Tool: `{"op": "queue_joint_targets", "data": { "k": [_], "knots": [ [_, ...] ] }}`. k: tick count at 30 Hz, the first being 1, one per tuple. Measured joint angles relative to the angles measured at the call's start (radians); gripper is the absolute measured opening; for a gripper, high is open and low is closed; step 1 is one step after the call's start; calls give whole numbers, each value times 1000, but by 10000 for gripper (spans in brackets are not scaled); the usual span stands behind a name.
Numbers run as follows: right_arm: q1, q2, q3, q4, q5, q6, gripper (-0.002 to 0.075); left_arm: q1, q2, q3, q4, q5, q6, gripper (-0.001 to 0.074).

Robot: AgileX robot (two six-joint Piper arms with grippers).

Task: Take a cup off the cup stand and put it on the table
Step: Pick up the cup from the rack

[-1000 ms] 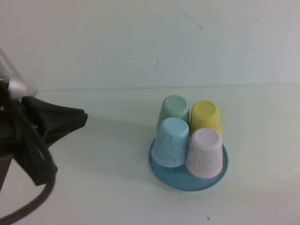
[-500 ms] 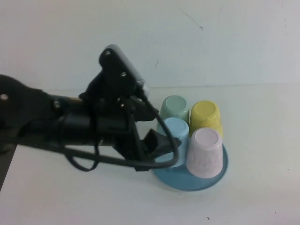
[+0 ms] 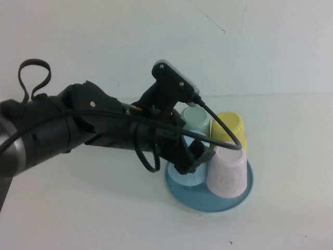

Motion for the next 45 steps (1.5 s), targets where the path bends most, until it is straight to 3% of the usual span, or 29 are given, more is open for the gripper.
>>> {"op": "queue_joint_targets", "data": {
  "k": [18, 31, 33, 36, 45],
  "knots": [
    [0, 0, 0, 0, 0, 0, -3, 0, 99, -10, 0, -150, -44, 694],
    [0, 0, 0, 0, 0, 0, -3, 0, 158, -10, -38, -132, -56, 690],
    [0, 0, 0, 0, 0, 0, -3, 0, 162, -10, -39, -126, -56, 661],
    [0, 0, 0, 0, 0, 0, -3, 0, 164, -10, -40, -123, -56, 550],
    [0, 0, 0, 0, 0, 0, -3, 0, 143, -10, -42, -123, -56, 545]
  ]
}}
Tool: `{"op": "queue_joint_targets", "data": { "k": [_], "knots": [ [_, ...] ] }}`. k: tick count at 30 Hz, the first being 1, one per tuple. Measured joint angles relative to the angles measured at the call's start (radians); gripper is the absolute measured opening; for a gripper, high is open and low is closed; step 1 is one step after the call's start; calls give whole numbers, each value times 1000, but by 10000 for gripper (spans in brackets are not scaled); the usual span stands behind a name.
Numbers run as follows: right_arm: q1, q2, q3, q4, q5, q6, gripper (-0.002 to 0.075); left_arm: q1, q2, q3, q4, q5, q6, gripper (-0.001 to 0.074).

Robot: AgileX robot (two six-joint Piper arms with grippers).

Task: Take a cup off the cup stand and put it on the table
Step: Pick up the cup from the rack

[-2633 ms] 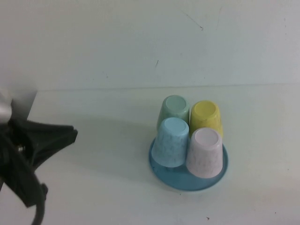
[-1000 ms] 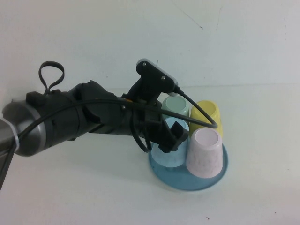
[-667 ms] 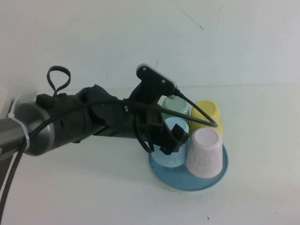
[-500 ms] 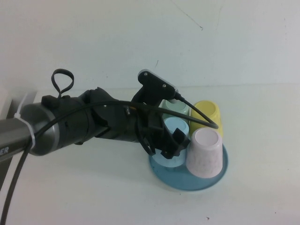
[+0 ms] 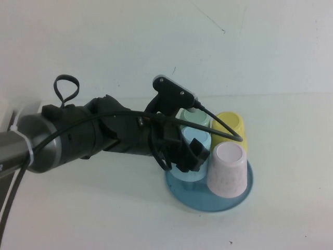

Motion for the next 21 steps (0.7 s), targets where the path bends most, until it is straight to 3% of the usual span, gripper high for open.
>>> {"op": "queue_joint_targets", "data": {
  "k": [11, 21],
  "knots": [
    [0, 0, 0, 0, 0, 0, -3, 0, -284, -63, 0, 14, 58, 545],
    [0, 0, 0, 0, 0, 0, -3, 0, -465, -64, -29, 221, -15, 545]
  ]
}}
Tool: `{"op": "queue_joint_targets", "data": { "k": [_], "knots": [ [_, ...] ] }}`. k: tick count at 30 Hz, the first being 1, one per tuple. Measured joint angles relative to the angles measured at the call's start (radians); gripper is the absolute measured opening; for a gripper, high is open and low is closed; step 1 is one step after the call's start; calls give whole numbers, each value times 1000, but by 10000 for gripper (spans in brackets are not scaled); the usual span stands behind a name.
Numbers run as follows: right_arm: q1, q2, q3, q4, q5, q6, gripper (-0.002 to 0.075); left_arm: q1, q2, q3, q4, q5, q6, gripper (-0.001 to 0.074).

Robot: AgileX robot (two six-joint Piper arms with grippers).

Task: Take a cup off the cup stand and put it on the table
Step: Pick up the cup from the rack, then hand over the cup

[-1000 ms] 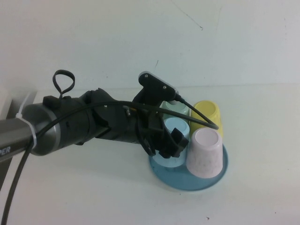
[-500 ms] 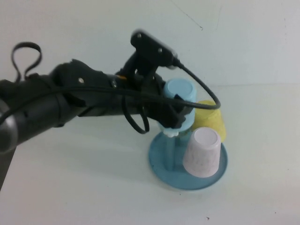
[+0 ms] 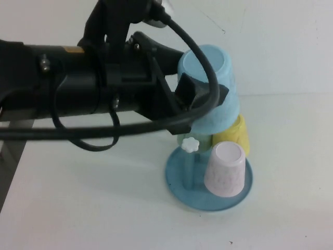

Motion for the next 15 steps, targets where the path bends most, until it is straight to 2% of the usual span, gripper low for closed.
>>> {"op": "queue_joint_targets", "data": {
  "k": [6, 8, 12, 15],
  "knots": [
    [0, 0, 0, 11, -9, 26, -3, 2, 12, 0, 4, 88, -375, 545],
    [0, 0, 2, 127, -33, 96, -3, 19, 23, 0, 5, 111, -506, 545],
    [0, 0, 2, 492, -73, 302, -3, 92, 55, 13, 11, 136, -760, 545],
    [0, 0, 2, 641, -81, 337, -3, 160, 79, 82, -25, 133, -884, 545]
  ]
}}
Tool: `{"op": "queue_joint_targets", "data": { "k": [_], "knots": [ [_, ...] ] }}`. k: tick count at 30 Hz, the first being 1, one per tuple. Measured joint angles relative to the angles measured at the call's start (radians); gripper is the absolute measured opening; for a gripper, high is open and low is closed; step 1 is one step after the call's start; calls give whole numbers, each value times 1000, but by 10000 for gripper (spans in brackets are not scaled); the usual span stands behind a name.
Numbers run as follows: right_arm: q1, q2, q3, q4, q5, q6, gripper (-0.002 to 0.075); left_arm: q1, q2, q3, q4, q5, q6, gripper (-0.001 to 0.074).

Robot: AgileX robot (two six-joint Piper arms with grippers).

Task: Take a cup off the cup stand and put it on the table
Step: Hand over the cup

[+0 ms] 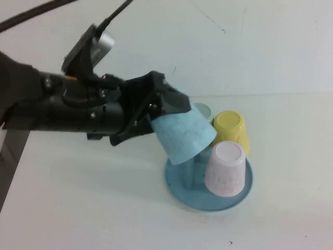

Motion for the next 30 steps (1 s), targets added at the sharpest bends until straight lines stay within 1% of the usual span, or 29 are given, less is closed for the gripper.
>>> {"op": "queue_joint_targets", "data": {
  "k": [2, 4, 7, 9, 11, 13, 14, 15, 16, 17, 19, 20, 21, 23, 24, 26, 27, 30],
  "knots": [
    [0, 0, 0, 9, -13, 8, -3, 44, 16, 62, -77, -9, -25, 545],
    [0, 0, 0, 9, -31, 14, -3, 83, 31, 128, -215, -14, 10, 545],
    [0, 0, 0, 6, -60, -22, -3, 102, 46, 218, -490, -14, 186, 545],
    [0, 0, 0, 23, -70, -126, -3, 102, 46, 261, -633, -12, 305, 545],
    [7, 10, -11, 84, -50, -288, -3, 96, 46, 278, -685, -12, 346, 545],
    [20, 50, -47, 184, -7, -514, -3, 92, 46, 282, -713, -12, 360, 545],
    [30, 84, -71, 265, 16, -666, -3, 90, 46, 282, -718, -12, 362, 545],
    [39, 134, -99, 389, 43, -870, -2, 90, 46, 282, -721, -12, 360, 545],
    [42, 163, -111, 463, 56, -979, 0, 90, 46, 282, -727, -12, 355, 545],
    [49, 213, -132, 602, 80, -1173, 7, 90, 46, 282, -729, -12, 346, 545],
    [53, 329, -150, 878, 145, -1580, 37, 90, 46, 282, -730, -12, 329, 545],
    [53, 390, -163, 1003, 190, -1790, 73, 90, 46, 282, -730, -12, 323, 545],
    [53, 455, -173, 1050, 234, -1893, 103, 90, 46, 282, -730, -9, 319, 545],
    [53, 573, -200, 1117, 303, -2029, 178, 90, 46, 282, -730, -5, 313, 545],
    [53, 640, -219, 1133, 338, -2069, 215, 90, 46, 282, -730, -2, 308, 545],
    [53, 757, -260, 1143, 401, -2119, 261, 90, 46, 282, -730, 2, 295, 545],
    [53, 820, -286, 1145, 440, -2141, 277, 90, 46, 282, -730, 2, 295, 545],
    [53, 987, -380, 1149, 584, -2209, 294, 90, 46, 282, -730, 2, 293, 545]
  ]
}}
